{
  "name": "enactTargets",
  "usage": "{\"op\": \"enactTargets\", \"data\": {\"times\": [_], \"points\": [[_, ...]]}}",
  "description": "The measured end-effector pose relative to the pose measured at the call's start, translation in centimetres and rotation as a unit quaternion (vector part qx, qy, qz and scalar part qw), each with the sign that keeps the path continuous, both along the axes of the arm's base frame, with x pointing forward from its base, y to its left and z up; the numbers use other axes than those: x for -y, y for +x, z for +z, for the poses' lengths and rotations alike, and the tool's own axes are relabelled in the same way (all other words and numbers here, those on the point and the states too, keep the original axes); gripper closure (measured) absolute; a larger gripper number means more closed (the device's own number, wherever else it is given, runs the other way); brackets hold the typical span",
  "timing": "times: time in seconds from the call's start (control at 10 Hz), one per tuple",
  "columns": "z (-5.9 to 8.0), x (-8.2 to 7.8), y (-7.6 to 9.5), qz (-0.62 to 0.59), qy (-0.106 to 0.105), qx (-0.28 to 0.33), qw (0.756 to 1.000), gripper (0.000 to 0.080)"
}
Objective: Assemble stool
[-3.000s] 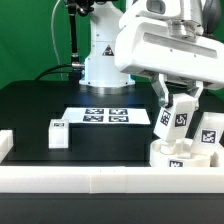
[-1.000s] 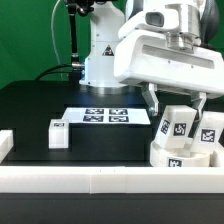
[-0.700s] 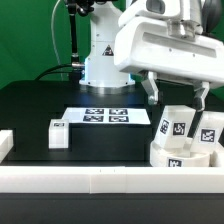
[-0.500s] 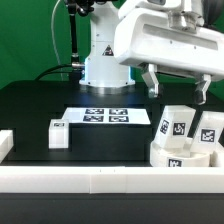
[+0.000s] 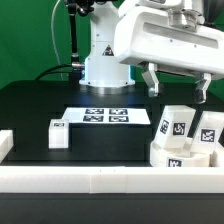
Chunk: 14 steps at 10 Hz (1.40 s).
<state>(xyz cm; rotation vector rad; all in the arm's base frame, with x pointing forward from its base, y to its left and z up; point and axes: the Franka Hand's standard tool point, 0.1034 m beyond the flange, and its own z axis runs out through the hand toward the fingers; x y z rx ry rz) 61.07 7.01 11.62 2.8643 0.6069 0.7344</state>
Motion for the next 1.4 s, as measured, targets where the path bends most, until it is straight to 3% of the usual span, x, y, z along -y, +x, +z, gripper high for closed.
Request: {"op": "enactTargets", "data": {"times": [0.1, 0.5, 0.7, 1.1, 1.4], "points": [[-0.1, -0.1, -0.2, -0.002, 0.001, -0.009, 1.0, 0.0151], [-0.5, -0.8, -0.9, -0.02, -0.011, -0.171, 0.985, 0.0151], [-0.8, -0.3, -1.3, -0.029, -0.017, -0.23, 0.973, 0.0151], [-1.0, 0.0, -1.3, -0.01, -0.025, -0.23, 0.973, 0.0151], [-0.7, 0.7, -0.9, 0.17, -0.081, -0.233, 0.954, 0.0151]]}}
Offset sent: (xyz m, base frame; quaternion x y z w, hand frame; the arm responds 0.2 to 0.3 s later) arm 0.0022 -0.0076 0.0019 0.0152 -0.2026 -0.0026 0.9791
